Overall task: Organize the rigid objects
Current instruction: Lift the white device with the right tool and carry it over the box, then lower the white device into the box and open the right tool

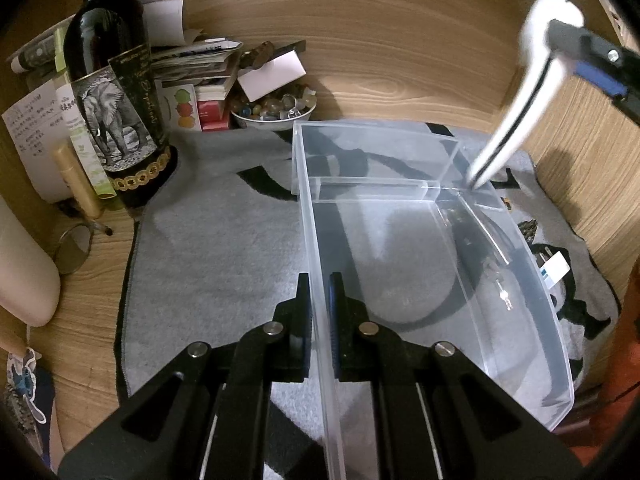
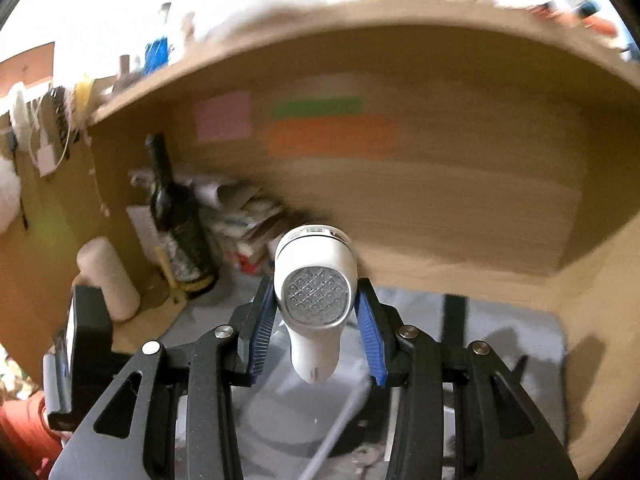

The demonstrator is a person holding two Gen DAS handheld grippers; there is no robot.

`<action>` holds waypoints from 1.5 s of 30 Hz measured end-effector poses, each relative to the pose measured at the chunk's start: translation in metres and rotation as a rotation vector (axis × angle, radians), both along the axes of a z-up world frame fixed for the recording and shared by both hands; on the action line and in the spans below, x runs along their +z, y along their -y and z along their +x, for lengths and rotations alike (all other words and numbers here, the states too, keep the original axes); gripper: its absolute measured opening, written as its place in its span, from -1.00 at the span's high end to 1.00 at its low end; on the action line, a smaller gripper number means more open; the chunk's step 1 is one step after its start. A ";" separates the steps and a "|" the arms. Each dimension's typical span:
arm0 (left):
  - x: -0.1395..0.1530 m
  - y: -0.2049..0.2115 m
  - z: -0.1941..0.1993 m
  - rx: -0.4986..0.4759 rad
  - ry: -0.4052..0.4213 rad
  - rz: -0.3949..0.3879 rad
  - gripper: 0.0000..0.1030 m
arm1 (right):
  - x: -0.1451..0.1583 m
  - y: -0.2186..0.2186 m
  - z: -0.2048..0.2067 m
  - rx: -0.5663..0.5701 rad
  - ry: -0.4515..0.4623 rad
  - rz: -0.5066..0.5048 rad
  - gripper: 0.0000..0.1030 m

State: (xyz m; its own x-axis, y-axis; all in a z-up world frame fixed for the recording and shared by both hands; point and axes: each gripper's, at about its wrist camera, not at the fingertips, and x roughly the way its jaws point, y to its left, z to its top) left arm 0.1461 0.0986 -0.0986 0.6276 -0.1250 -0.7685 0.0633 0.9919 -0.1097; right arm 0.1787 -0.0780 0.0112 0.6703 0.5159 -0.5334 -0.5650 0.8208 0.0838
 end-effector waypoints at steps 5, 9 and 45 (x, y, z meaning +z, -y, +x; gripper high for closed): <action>0.000 0.001 0.000 -0.005 0.001 0.003 0.84 | -0.033 -0.020 -0.007 0.056 -0.073 -0.066 0.29; 0.000 0.001 0.000 -0.006 0.002 0.006 0.84 | -0.044 -0.015 -0.019 0.072 -0.095 -0.112 0.29; -0.005 0.001 0.002 -0.007 -0.009 0.004 0.84 | -0.051 -0.024 0.002 0.063 -0.133 -0.187 -0.23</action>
State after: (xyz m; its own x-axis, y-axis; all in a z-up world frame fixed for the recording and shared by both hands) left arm 0.1485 0.0980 -0.1033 0.6194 -0.1265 -0.7748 0.0694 0.9919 -0.1064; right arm 0.1810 -0.0537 -0.0400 0.5576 0.4385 -0.7048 -0.6095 0.7927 0.0109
